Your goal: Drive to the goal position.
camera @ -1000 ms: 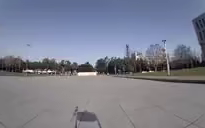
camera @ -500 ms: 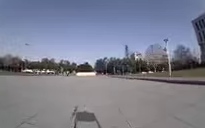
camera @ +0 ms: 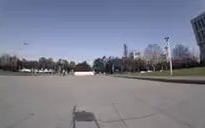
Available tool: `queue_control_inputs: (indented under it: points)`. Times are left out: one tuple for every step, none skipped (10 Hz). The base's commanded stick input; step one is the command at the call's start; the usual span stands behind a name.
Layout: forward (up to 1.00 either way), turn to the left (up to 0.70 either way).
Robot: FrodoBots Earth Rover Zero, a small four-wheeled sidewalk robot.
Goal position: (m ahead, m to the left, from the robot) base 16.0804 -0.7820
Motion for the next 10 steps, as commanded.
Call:
queue_control_inputs:
  points:
    - [1.0, 0.03]
    - [1.0, 0.03]
    - [1.0, 0.03]
    - [1.0, 0.03]
    - [1.0, 0.03]
    - [1.0, 0.03]
    - [1.0, 0.03]
    - [1.0, 0.03]
    - [1.0, 0.03]
    - [1.0, 0.03]
